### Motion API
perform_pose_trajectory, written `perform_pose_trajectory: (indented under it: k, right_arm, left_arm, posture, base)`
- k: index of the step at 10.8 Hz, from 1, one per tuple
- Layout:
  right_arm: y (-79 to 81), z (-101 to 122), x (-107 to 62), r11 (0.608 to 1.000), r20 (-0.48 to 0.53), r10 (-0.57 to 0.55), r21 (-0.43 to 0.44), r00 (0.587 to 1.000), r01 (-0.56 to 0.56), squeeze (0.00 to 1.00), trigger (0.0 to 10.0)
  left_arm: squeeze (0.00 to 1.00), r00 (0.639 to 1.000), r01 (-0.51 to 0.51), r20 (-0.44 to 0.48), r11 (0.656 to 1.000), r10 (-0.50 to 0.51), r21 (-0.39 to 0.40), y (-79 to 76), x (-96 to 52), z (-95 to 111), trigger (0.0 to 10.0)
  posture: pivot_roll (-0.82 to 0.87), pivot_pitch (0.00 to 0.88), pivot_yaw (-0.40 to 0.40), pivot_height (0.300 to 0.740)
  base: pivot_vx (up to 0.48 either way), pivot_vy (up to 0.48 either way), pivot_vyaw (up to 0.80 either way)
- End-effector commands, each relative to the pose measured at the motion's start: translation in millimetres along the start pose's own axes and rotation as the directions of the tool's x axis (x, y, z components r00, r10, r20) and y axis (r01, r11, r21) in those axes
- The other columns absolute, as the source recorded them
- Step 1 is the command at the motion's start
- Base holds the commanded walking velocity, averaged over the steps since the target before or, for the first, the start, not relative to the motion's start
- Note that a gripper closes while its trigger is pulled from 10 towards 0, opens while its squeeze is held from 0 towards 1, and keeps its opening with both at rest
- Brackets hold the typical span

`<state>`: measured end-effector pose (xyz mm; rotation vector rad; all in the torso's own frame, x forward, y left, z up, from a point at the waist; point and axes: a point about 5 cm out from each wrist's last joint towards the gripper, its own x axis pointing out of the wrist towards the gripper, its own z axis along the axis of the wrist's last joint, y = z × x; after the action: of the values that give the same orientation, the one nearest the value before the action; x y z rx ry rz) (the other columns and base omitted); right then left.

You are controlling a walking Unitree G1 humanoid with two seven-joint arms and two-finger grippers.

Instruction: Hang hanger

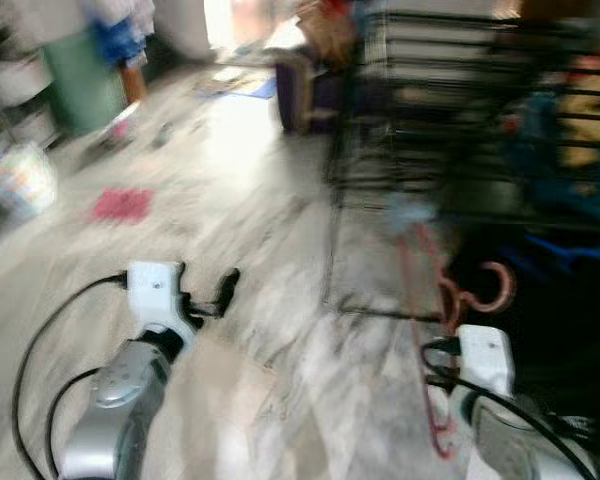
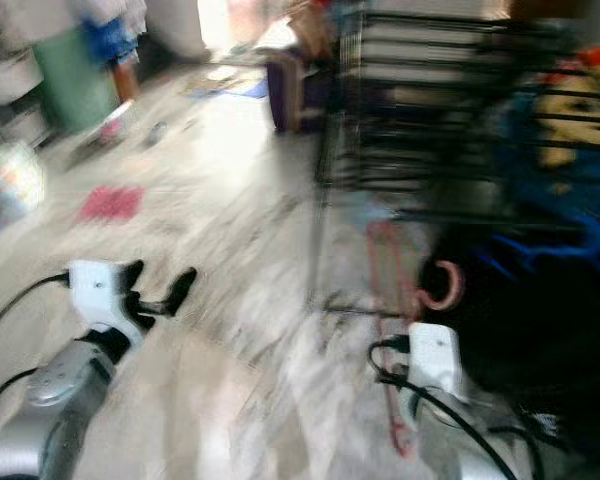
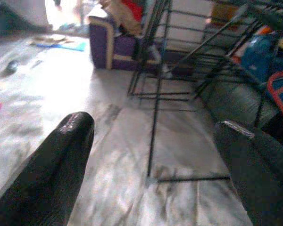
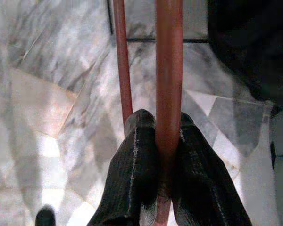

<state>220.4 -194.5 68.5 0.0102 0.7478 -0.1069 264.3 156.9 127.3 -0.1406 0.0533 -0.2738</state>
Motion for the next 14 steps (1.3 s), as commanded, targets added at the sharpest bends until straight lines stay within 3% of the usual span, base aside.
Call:
perform_pose_trajectory:
  k: [1,3,6,10,14]
  right_arm:
    - [-6.9,1,-0.1,1.000,-0.003,-0.023,-0.004,1.000,0.023,0.00,10.0]
    - [-6.4,0,0.5,1.000,-0.008,-0.013,-0.012,1.000,0.013,0.00,10.0]
    - [-7.1,0,1.4,1.000,-0.007,-0.006,-0.019,1.000,0.006,0.00,10.0]
    - [-22.7,21,11.0,0.998,0.038,-0.047,-0.035,0.998,0.049,0.00,10.0]
    - [-32.9,36,27.4,0.999,-0.014,-0.030,-0.033,0.999,0.029,0.00,10.0]
  left_arm:
    - [0.00,1.000,0.025,-0.007,1.000,-0.025,-0.006,-6.8,-0.3,-2,10.0]
    - [0.00,1.000,0.026,-0.009,1.000,-0.026,-0.010,-8.2,0.2,-2,10.0]
    - [0.00,1.000,0.014,-0.011,1.000,-0.014,-0.007,-7.4,0.9,-3,10.0]
    - [0.00,1.000,0.014,-0.020,1.000,-0.014,-0.001,-7.6,1.0,-4,10.0]
    - [0.00,1.000,0.018,-0.026,1.000,-0.018,0.000,-8.6,0.4,-4,10.0]
  posture:
    - [0.02,0.052,-0.030,0.740]
    - [0.02,0.050,-0.030,0.740]
    - [0.02,0.048,-0.029,0.740]
    - [0.02,0.039,-0.025,0.740]
    - [0.03,0.038,-0.030,0.740]
  base:
    - [0.394,0.274,0.00]
    - [0.390,0.279,0.00]
    - [0.000,0.000,0.00]
    - [0.000,0.000,0.00]
    - [0.000,0.000,0.00]
